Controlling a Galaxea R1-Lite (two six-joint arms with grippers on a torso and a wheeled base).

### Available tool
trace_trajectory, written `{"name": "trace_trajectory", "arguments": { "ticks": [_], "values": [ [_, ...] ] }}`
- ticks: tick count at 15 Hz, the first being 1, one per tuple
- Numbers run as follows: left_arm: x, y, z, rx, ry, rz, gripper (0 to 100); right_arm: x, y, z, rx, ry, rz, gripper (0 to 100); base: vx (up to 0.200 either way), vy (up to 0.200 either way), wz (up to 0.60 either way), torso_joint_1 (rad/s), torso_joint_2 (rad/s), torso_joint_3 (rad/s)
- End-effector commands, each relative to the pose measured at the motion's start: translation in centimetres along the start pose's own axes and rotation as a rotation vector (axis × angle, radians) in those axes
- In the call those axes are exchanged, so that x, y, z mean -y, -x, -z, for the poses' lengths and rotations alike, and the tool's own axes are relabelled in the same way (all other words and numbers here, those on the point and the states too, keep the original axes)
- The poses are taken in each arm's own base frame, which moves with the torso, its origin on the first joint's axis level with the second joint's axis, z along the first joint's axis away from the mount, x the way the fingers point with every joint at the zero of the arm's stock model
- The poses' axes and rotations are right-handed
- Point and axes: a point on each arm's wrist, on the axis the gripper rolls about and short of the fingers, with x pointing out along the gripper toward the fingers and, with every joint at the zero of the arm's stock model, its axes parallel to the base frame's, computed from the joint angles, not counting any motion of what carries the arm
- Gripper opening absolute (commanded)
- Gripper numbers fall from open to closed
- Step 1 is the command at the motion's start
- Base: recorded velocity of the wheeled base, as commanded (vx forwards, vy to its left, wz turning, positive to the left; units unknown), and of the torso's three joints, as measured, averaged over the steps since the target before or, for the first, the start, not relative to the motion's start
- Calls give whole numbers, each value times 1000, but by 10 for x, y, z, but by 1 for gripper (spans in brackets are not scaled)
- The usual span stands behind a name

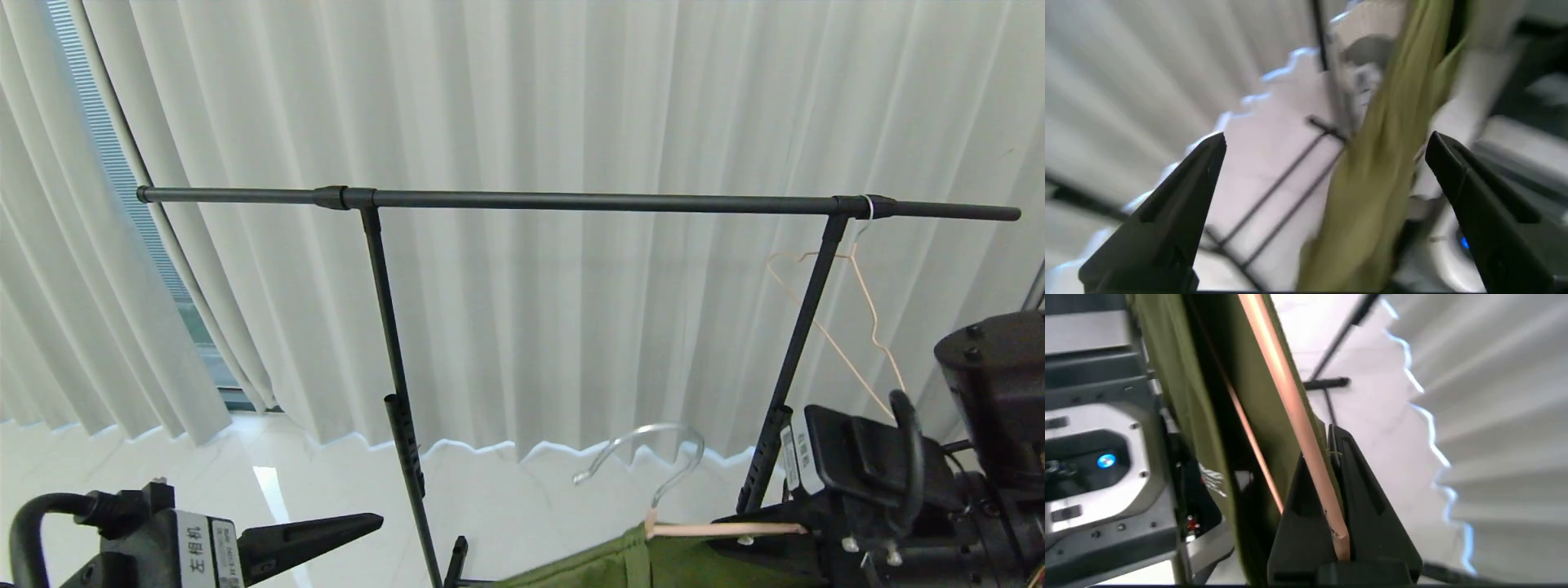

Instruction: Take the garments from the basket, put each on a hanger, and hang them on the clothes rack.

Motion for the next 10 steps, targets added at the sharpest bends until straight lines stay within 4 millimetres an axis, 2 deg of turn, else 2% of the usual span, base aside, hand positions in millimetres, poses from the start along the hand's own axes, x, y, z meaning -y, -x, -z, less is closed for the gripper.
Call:
{"name": "trace_trajectory", "arguments": {
  "ticks": [1,4,7,10],
  "values": [
    [-14,2,21,-71,-25,-119,100,14,14,-9,35,-23,69,0,0,0,0,0,0,0],
    [-23,4,35,-122,-8,-194,100,15,18,-9,39,-26,78,0,0,0,0,0,0,0],
    [-30,2,60,-248,-30,-261,100,14,20,-11,52,-21,76,0,0,0,0,0,0,0],
    [-39,-7,54,-263,19,-301,100,9,22,-13,69,-6,57,0,0,0,0,0,0,0]
  ]
}}
